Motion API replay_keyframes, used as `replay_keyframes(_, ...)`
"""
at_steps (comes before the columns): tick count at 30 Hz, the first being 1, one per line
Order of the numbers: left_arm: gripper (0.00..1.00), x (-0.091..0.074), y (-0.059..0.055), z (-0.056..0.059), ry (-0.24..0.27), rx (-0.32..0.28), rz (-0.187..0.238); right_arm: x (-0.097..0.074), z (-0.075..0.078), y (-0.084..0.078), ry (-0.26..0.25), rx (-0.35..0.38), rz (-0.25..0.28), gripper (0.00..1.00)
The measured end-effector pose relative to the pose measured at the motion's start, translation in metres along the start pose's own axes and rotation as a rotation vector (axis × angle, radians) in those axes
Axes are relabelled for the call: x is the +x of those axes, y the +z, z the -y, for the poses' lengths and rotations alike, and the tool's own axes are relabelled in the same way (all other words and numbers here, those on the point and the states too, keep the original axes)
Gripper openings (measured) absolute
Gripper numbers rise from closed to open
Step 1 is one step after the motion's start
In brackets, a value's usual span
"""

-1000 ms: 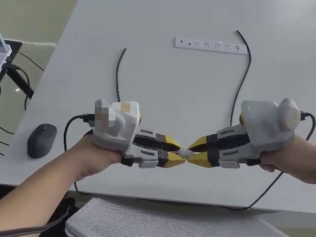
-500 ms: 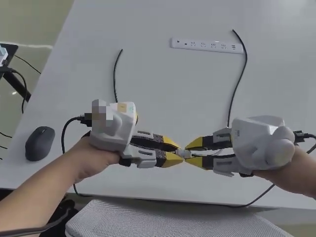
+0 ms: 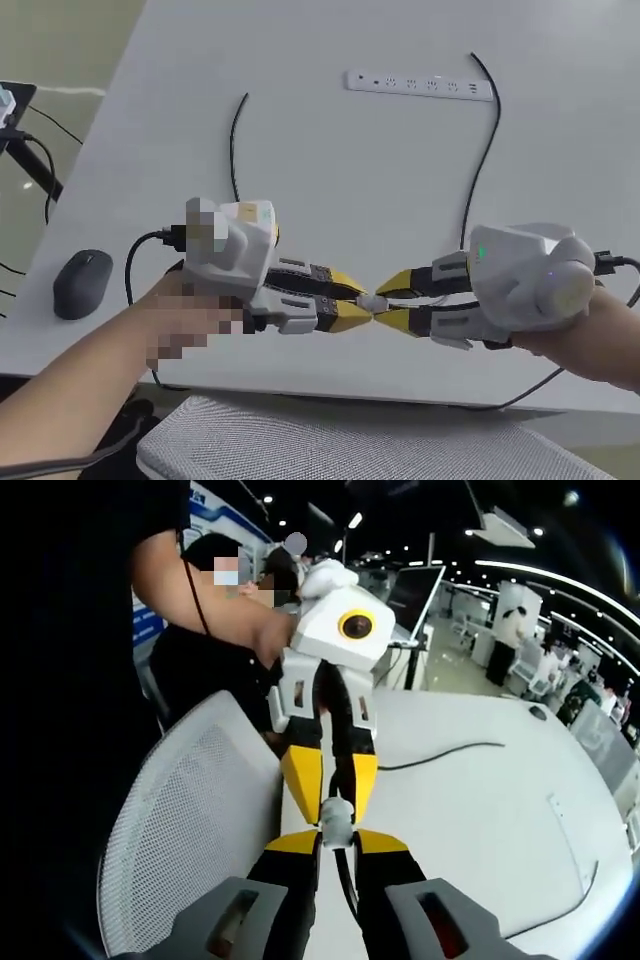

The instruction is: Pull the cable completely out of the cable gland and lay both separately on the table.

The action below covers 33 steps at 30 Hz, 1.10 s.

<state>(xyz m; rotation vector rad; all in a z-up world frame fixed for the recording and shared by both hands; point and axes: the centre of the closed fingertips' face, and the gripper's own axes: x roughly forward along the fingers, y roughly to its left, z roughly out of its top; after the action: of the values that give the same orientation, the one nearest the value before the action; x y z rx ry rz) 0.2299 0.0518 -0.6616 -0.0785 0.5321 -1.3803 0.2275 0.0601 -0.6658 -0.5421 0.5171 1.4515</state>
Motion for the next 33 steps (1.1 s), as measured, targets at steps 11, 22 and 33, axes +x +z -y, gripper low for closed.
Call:
replay_keyframes(11,0.15,-0.001,0.003,-0.003,0.022,0.055,0.007,-0.021,0.016,0.011,-0.122,0.161,0.069,0.2)
replay_keyframes(22,0.15,0.003,0.005,-0.008,0.034,0.063,0.003,-0.03,0.026,-0.016,-0.357,0.034,-0.083,0.14)
replay_keyframes(33,0.15,0.004,0.011,-0.01,0.051,0.048,0.012,-0.018,0.022,-0.021,-0.395,-0.03,-0.136,0.08)
